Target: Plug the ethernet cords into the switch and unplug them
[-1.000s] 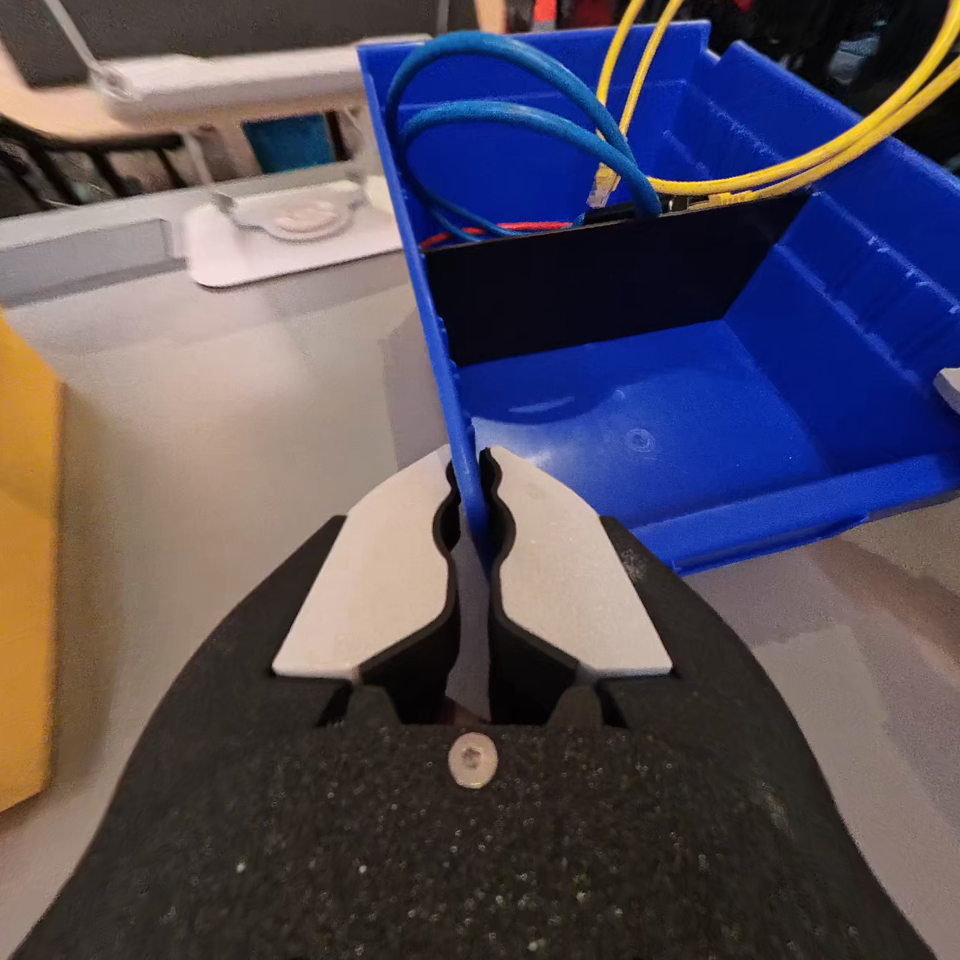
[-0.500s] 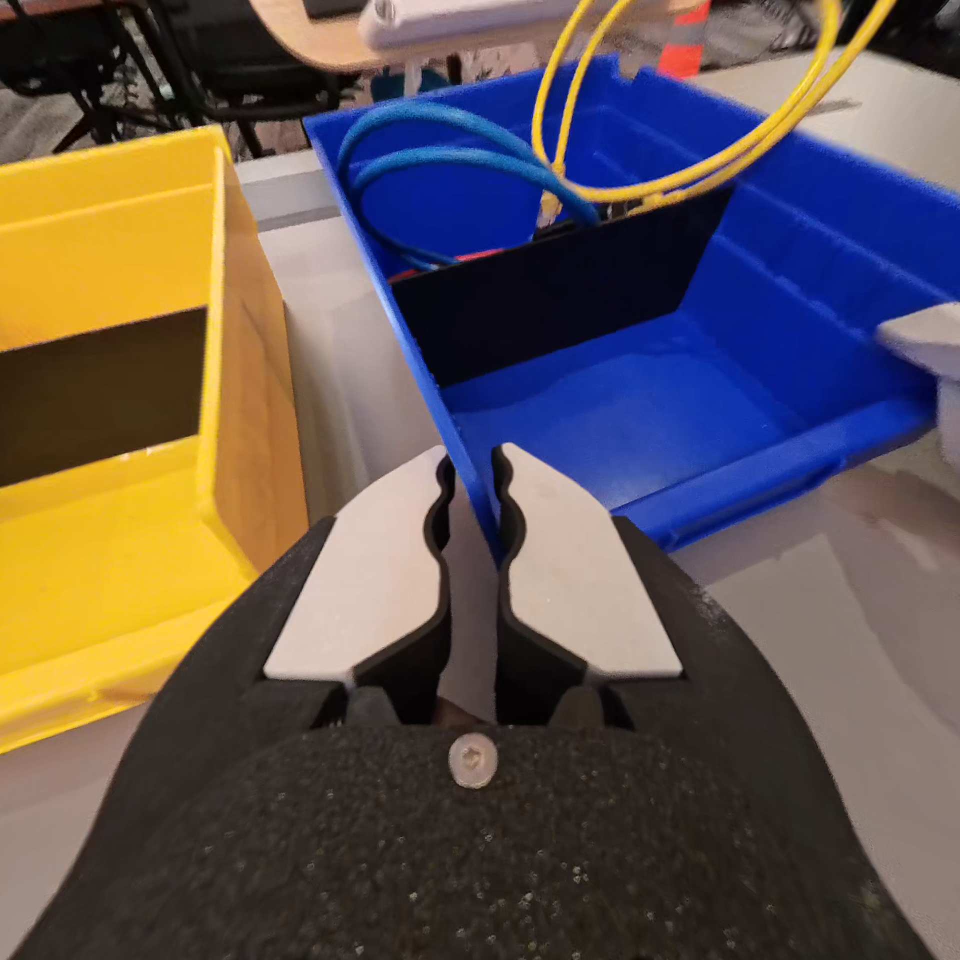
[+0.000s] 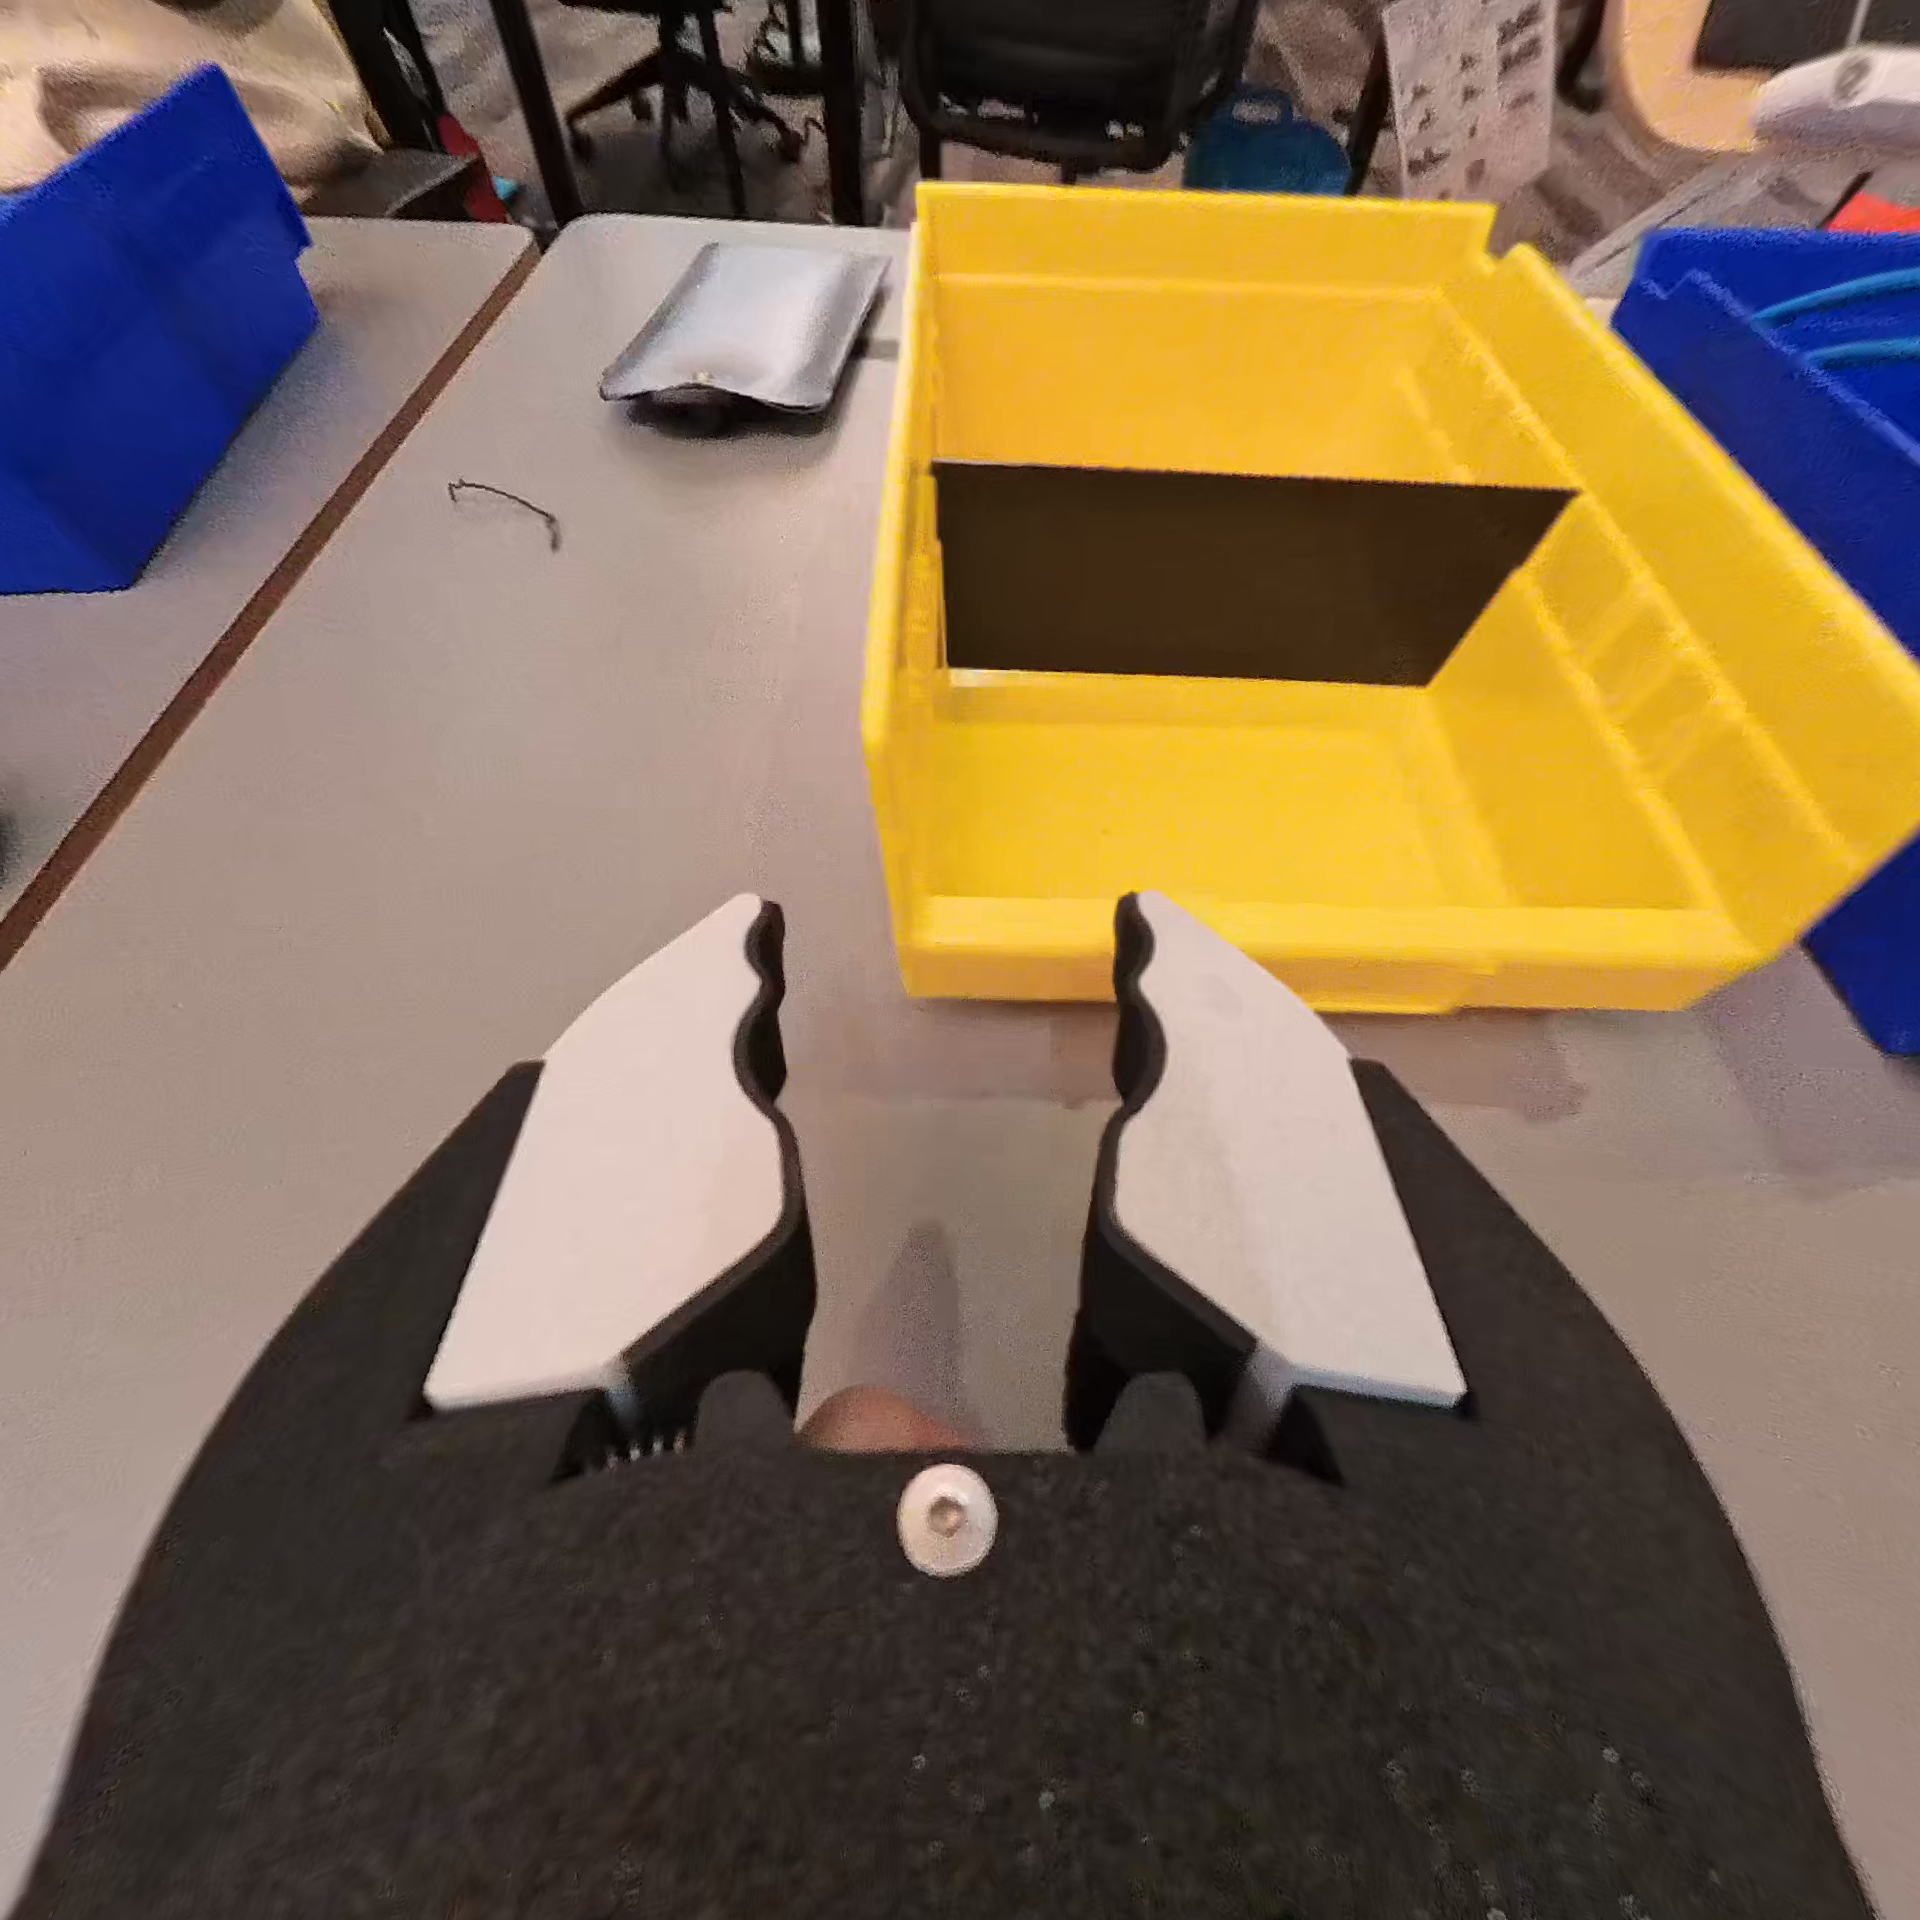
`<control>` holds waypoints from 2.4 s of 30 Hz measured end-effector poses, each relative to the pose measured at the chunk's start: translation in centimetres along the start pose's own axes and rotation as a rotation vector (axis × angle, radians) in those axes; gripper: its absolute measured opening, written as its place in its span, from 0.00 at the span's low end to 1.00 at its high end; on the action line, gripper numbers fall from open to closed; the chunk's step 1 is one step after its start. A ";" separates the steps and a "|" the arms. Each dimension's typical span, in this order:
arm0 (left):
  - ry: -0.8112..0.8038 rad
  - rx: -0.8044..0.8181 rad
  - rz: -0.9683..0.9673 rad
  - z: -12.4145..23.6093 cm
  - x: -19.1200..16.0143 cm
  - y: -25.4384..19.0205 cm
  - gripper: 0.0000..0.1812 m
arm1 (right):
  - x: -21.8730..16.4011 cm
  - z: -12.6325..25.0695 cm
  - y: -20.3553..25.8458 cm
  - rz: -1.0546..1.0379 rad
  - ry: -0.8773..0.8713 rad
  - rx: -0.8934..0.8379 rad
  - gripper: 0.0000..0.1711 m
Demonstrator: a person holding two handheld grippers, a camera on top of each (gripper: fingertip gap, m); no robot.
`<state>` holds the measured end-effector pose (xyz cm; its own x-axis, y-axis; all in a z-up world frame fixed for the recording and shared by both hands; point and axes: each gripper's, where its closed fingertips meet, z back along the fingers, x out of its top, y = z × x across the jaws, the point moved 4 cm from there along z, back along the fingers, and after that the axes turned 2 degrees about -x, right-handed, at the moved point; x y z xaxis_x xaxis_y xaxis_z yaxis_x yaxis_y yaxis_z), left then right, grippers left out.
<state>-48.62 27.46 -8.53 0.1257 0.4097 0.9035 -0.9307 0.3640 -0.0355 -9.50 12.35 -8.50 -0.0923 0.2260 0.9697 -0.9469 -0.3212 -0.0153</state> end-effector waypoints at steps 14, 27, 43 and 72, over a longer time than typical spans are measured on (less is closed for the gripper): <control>0.085 -0.124 0.009 -5.6 -1.1 2.2 0.02 | -0.9 -8.3 13.5 -0.071 0.209 0.148 0.17; 0.111 0.015 -0.018 7.2 -7.3 -1.6 0.03 | -0.2 -12.4 17.7 -0.075 0.246 0.033 0.21; -0.203 0.211 -0.188 15.2 -1.8 -8.7 0.04 | 4.2 -7.3 14.5 -0.177 0.119 0.010 0.03; 0.025 -0.424 -0.321 -9.1 -2.2 -55.7 0.05 | -7.5 15.2 -31.3 -0.347 0.306 -0.687 0.02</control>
<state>6.10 13.89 -12.38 0.3949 0.2400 0.8868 -0.6238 0.7787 0.0671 25.56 6.73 -11.57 0.2538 0.4808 0.8393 -0.9053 0.4236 0.0311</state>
